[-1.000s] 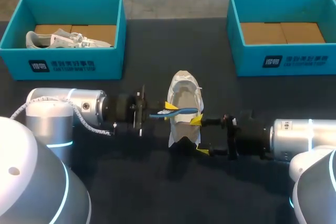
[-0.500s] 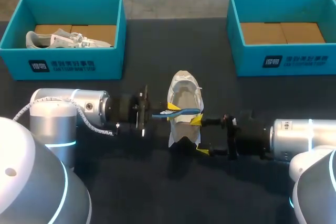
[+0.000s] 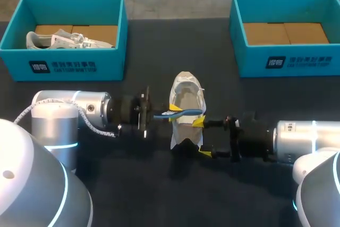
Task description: Take the shoe out of the shoebox, open the shoe tongue, remove and reinsert the insole, then place the shoe into the shoebox
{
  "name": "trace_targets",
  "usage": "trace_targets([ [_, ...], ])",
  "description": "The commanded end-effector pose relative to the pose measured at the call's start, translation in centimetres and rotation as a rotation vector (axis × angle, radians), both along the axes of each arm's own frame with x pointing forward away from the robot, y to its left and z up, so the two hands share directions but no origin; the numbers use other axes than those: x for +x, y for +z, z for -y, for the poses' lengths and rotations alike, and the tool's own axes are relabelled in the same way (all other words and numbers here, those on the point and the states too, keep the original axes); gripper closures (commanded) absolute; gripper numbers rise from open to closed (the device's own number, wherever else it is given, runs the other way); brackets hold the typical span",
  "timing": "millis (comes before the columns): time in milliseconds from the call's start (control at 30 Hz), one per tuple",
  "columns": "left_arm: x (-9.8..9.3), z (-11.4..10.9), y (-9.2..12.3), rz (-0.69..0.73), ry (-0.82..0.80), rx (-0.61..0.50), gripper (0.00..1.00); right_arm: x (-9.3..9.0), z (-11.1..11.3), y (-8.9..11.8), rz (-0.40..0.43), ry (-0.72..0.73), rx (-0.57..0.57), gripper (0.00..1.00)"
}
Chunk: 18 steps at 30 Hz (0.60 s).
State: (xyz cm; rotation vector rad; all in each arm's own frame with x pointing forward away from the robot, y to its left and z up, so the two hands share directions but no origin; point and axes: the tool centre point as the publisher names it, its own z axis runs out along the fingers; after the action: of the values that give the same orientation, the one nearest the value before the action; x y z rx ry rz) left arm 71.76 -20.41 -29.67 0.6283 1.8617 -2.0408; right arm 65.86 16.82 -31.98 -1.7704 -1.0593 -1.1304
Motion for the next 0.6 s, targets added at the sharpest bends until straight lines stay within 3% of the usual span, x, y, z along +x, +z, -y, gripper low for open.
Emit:
trace_targets([
  [33, 0.04, 0.05, -0.50, 0.000, -0.006, 0.001, 1.00, 0.01, -0.20, 0.17, -0.004, 0.001, -0.008, 0.00],
  [600, 0.42, 0.07, -1.07, 0.010, -0.009, 0.001, 1.00, 0.01, -0.20, 0.17, -0.004, 0.001, -0.008, 0.00],
])
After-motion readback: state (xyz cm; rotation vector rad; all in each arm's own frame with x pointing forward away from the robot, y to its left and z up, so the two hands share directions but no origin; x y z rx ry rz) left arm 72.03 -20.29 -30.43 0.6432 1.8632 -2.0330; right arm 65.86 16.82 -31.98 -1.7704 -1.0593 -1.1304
